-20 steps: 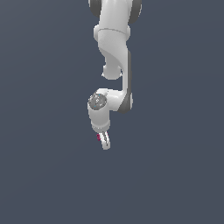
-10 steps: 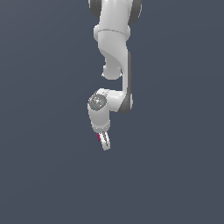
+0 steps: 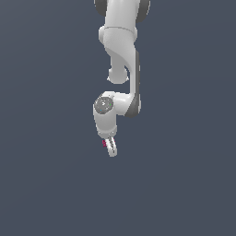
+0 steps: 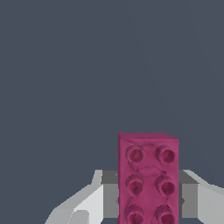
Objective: Pick up the object and move it to a goal position.
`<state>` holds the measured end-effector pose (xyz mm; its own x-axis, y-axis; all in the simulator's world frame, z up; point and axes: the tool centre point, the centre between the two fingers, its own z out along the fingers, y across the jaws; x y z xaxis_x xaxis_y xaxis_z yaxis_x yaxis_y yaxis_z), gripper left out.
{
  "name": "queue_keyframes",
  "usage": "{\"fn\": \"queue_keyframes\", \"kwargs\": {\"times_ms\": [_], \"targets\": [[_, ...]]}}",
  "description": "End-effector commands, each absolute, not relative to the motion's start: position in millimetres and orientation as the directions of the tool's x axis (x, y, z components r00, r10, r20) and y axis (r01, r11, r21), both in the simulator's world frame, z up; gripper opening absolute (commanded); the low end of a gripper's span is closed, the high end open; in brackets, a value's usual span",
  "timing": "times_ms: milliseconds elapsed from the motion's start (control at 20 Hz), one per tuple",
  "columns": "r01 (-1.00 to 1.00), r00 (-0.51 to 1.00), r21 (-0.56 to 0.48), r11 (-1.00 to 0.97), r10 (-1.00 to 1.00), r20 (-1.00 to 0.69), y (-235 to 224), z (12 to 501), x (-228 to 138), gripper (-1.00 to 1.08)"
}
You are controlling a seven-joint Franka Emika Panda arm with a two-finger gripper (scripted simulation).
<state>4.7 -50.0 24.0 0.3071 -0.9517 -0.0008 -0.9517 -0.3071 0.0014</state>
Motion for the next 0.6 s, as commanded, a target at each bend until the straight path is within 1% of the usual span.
{"fn": "queue_keyframes", "kwargs": {"times_ms": [0,550], "targets": [[-0.952,0.307,0.0,-0.307,-0.952,-0.001,-46,35,4,-1.0],[-0.952,0.307,0.0,-0.307,-0.952,-0.001,-24,102,0,-1.0]]}}
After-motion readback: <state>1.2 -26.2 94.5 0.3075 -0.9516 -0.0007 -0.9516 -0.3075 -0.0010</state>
